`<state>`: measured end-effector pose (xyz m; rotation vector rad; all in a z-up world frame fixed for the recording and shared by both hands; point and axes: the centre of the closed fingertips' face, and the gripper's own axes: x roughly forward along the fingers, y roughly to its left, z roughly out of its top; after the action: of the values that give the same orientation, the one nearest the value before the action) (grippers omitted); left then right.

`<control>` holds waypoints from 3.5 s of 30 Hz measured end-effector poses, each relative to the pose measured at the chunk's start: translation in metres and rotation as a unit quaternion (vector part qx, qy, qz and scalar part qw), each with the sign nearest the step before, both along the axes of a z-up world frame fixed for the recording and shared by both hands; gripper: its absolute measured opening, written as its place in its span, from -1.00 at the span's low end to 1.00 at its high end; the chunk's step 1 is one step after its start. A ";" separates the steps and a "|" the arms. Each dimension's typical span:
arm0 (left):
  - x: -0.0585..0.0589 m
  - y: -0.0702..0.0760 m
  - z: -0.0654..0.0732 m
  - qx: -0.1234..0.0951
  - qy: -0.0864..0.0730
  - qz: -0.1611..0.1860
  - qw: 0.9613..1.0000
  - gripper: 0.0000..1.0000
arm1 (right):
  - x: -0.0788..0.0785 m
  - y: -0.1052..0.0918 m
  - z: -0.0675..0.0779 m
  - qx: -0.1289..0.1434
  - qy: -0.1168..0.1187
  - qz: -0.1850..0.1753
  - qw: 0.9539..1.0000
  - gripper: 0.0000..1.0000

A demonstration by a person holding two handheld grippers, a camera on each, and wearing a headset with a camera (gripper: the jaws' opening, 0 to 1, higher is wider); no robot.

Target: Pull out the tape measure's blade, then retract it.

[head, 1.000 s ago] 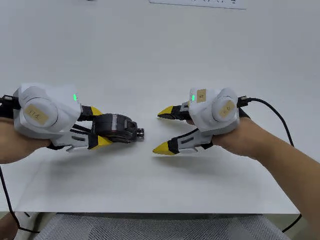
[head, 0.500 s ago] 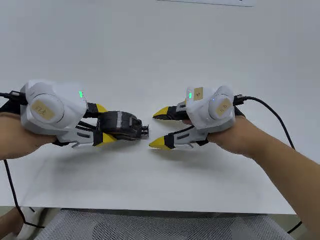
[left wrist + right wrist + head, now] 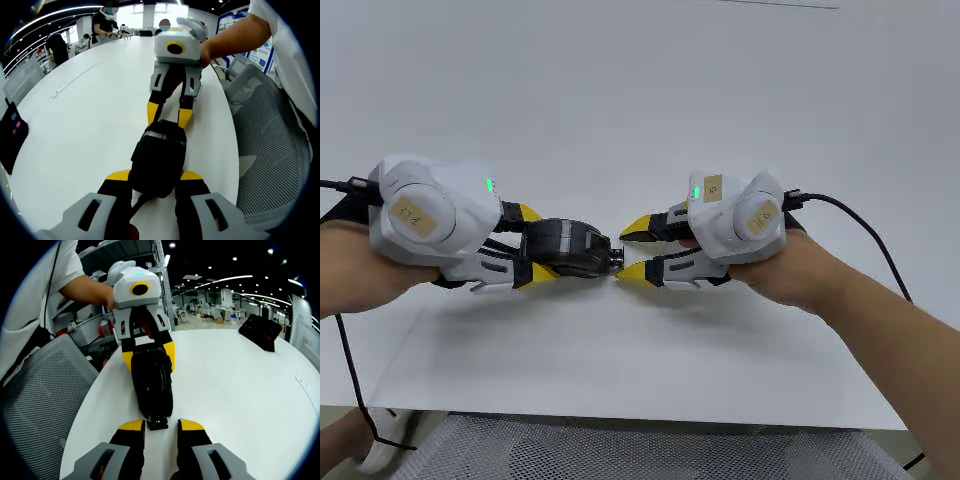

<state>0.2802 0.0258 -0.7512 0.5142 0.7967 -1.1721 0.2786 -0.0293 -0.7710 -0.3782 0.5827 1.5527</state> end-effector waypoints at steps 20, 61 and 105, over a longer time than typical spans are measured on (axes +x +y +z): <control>0.000 0.000 0.000 0.001 0.000 -0.001 1.000 -0.45 | -0.005 0.006 -0.004 0.010 -0.010 0.008 1.000 -0.74; -0.001 0.002 -0.001 0.014 -0.008 -0.022 1.000 -0.47 | -0.004 -0.020 -0.002 -0.006 -0.023 -0.003 1.000 -0.80; -0.001 0.003 -0.001 0.021 -0.008 -0.021 1.000 -0.47 | -0.001 -0.078 0.000 -0.047 -0.045 -0.016 0.998 -0.80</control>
<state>0.2794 0.0283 -0.7525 0.5758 0.8023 -1.1905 0.2781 -0.1076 -0.7711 -0.5049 0.5901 1.4726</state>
